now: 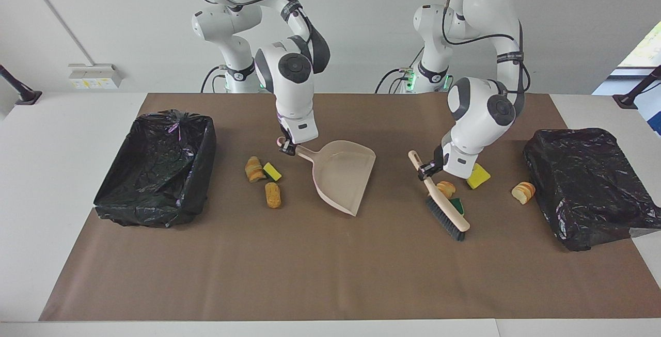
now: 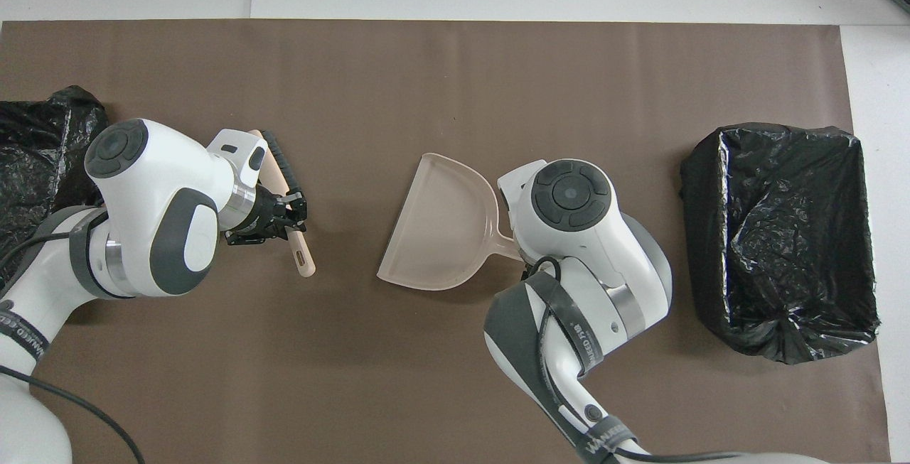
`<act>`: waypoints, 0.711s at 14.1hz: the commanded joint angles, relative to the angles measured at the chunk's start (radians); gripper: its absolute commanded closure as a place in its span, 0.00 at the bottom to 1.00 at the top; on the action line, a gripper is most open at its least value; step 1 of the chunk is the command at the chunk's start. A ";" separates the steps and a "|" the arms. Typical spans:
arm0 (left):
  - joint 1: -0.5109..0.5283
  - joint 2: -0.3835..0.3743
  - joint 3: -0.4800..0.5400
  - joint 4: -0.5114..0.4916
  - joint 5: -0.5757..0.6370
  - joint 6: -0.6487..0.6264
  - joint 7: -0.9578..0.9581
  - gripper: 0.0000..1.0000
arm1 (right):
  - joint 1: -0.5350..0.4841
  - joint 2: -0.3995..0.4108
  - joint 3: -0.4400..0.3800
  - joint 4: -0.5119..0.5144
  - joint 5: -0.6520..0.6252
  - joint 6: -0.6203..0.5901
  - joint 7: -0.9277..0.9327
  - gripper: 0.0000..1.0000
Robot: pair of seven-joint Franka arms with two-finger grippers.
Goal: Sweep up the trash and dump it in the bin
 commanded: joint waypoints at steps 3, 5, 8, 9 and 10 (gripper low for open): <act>0.013 -0.111 -0.002 -0.065 0.101 -0.188 0.023 1.00 | 0.049 0.041 0.006 -0.009 -0.021 0.048 0.010 1.00; 0.014 -0.109 -0.001 0.003 0.108 -0.215 0.031 1.00 | 0.052 0.045 0.006 -0.007 -0.018 0.041 0.012 1.00; 0.036 -0.111 -0.001 0.070 0.231 -0.291 0.087 1.00 | 0.052 0.045 0.008 -0.007 -0.004 0.047 0.024 1.00; 0.046 -0.112 0.001 0.072 0.264 -0.294 0.112 1.00 | 0.052 0.045 0.008 -0.007 -0.004 0.048 0.036 1.00; 0.071 -0.111 -0.001 0.072 0.318 -0.280 0.147 1.00 | 0.052 0.045 0.008 -0.006 -0.004 0.048 0.043 1.00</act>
